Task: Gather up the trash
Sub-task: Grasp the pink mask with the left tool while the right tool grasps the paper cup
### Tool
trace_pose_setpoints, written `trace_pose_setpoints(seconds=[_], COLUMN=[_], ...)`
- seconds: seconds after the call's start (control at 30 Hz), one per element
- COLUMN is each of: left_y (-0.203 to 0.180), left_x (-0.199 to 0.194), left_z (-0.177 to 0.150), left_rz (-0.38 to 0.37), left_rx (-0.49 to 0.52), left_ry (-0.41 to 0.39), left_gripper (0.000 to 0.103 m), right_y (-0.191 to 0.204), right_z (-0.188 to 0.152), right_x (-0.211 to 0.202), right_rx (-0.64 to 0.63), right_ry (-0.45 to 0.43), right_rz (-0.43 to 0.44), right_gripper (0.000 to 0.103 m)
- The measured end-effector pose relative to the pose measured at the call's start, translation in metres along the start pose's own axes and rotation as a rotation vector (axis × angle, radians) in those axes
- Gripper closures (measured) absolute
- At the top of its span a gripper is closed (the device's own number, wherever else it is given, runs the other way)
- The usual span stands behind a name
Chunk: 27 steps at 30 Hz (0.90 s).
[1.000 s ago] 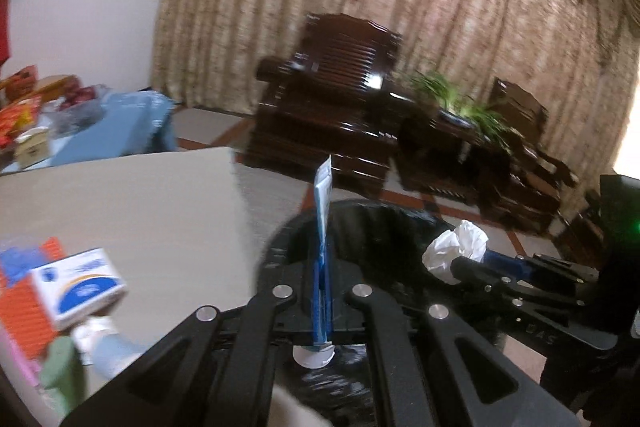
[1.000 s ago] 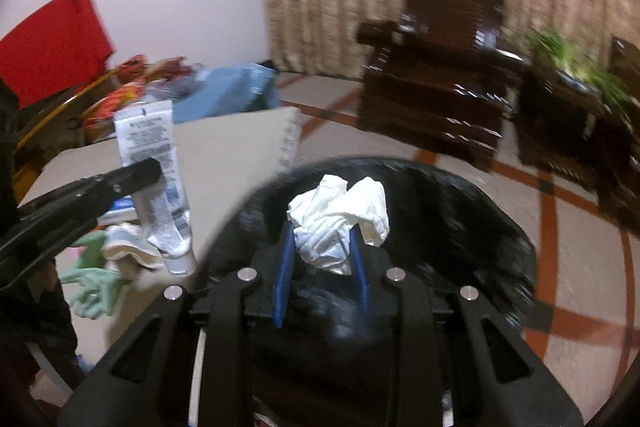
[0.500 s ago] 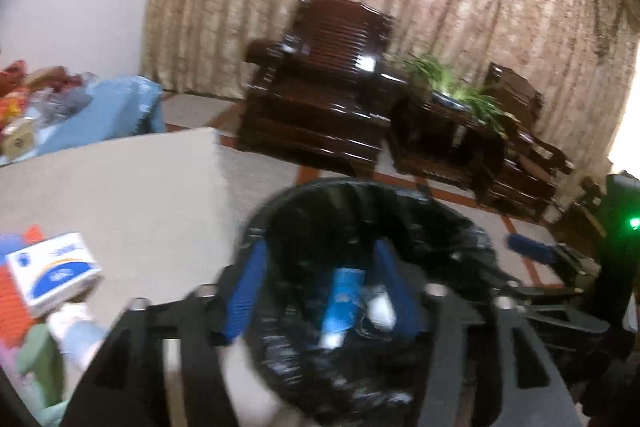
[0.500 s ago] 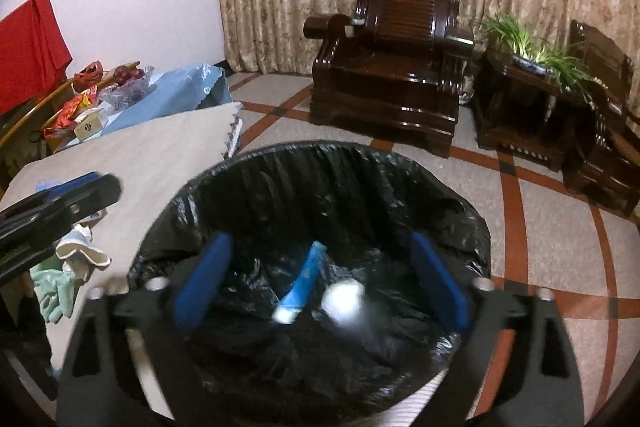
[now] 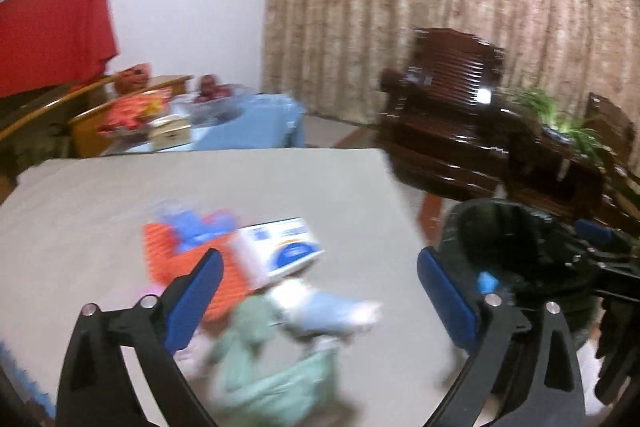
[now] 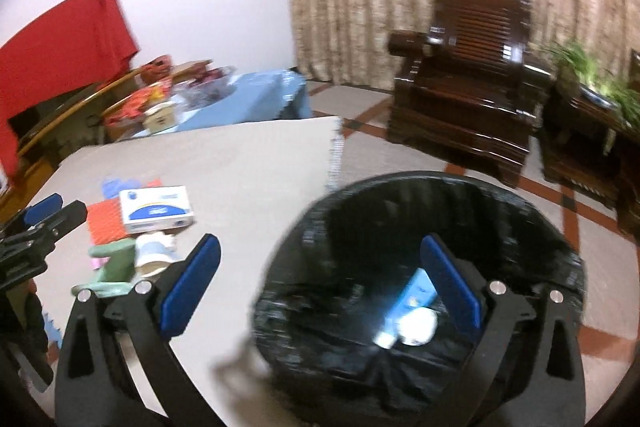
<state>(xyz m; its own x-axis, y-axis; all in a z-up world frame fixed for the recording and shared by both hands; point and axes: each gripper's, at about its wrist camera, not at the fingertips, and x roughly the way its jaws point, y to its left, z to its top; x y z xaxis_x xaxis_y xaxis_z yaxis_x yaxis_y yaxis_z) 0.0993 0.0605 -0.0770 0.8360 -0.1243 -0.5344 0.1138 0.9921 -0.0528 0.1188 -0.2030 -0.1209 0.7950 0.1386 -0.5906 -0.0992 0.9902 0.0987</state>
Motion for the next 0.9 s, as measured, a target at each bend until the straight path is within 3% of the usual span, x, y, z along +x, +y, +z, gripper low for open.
trace_pose_setpoints(seconds=[0.3, 0.5, 0.7, 0.77, 0.83, 0.9], left_y=[0.067, 0.087, 0.103, 0.107, 0.109, 0.112], left_x=[-0.015, -0.013, -0.007, 0.0, 0.006, 0.014], left_z=[-0.03, -0.037, -0.047, -0.049, -0.052, -0.055], left_rz=[0.165, 0.212, 0.234, 0.236, 0.238, 0.234], left_rx=[-0.064, -0.08, -0.082, -0.087, -0.087, -0.089], left_ry=[0.034, 0.054, 0.083, 0.095, 0.105, 0.119], left_gripper=[0.006, 0.006, 0.006, 0.006, 0.006, 0.007], right_y=[0.081, 0.124, 0.143, 0.146, 0.147, 0.148], right_z=[0.007, 0.002, -0.014, -0.019, -0.021, -0.022], right_x=[0.028, 0.058, 0.09, 0.098, 0.106, 0.112], right_rx=[-0.139, -0.235, -0.277, -0.279, -0.272, -0.271], right_ry=[0.041, 0.086, 0.152, 0.17, 0.197, 0.214], right_rz=[0.159, 0.234, 0.249, 0.249, 0.259, 0.26], right_gripper=[0.006, 0.006, 0.006, 0.011, 0.024, 0.025])
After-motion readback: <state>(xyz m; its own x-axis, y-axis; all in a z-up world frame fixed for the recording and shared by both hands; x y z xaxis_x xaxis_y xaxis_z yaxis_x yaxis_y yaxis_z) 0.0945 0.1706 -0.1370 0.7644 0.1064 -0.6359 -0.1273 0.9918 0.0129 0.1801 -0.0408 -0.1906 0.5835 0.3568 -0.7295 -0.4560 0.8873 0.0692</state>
